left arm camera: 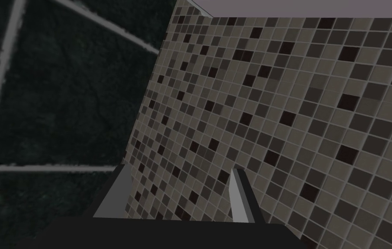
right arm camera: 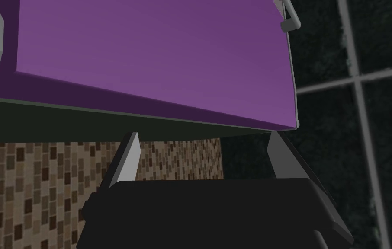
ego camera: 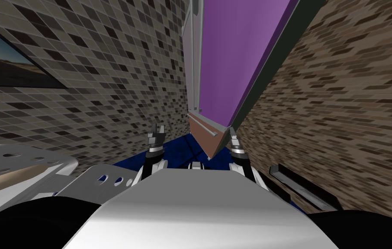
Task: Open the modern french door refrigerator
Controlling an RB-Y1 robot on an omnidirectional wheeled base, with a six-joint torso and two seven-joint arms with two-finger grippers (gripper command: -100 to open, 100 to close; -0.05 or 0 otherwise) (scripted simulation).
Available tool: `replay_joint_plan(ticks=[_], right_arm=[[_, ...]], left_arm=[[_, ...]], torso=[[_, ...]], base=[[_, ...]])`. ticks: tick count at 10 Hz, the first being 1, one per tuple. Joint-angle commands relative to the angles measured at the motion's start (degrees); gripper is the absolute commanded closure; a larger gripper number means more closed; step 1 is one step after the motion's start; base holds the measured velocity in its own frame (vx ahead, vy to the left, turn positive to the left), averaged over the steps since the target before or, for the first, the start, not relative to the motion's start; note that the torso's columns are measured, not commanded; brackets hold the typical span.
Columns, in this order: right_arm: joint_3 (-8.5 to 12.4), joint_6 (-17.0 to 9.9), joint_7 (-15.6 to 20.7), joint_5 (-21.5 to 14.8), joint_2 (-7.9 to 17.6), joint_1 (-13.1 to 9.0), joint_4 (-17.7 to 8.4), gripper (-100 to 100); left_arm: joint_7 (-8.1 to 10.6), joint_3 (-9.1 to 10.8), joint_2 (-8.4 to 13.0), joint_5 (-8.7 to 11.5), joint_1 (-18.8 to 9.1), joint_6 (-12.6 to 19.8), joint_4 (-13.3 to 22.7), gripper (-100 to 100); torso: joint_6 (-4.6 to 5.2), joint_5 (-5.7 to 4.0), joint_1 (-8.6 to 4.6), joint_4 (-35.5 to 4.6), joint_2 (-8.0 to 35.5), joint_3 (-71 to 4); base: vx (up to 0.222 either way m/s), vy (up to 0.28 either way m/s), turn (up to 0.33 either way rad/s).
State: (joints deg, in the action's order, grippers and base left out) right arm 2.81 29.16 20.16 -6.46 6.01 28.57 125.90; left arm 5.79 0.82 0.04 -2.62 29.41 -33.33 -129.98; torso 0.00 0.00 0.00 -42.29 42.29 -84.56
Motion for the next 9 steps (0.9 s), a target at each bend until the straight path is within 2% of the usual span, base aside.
replay_joint_plan(ticks=[1, 4, 5, 8, 9], right_arm=[[0.11, 1.71, 4.28, -0.04, 1.45, 0.3, -1.64, -100], [0.22, 2.92, 8.98, -0.07, 2.32, 0.56, -2.83, -100], [0.22, 2.92, 9.34, -0.07, 2.32, 0.56, -2.83, -100], [0.43, 5.63, 14.81, -0.14, 3.76, 1.11, -5.47, -100], [0.43, 5.63, 16.44, -0.14, 3.76, 1.11, -5.47, -100]], left_arm=[[0.0, 0.0, 0.0, 0.0, 0.0, 0.0, 0.0, 0], [0.0, 0.0, 0.0, 0.0, 0.0, 0.0, 0.0, 0], [0.0, 0.0, 0.0, 0.0, 0.0, 0.0, 0.0, 0], [0.0, 0.0, 0.0, 0.0, 0.0, 0.0, 0.0, 0], [0.0, 0.0, 0.0, 0.0, 0.0, 0.0, 0.0, 0]], torso=[[0.0, 0.0, -0.01, 0.0, 0.0, -0.01], [0.0, 0.0, 0.01, 0.01, -0.03, -0.02], [0.01, 0.0, -0.01, 0.0, 0.0, -0.01], [0.01, 0.01, 0.01, 0.0, -0.01, -0.01], [-0.01, 0.01, 0.03, 0.01, -0.03, -0.02]], base=[[0.019, 0.02, 0.051], [0.023, 0.017, 0.035], [0.007, 0.005, -0.007], [0.022, 0.014, 0.054], [0.024, 0.012, 0.028]])
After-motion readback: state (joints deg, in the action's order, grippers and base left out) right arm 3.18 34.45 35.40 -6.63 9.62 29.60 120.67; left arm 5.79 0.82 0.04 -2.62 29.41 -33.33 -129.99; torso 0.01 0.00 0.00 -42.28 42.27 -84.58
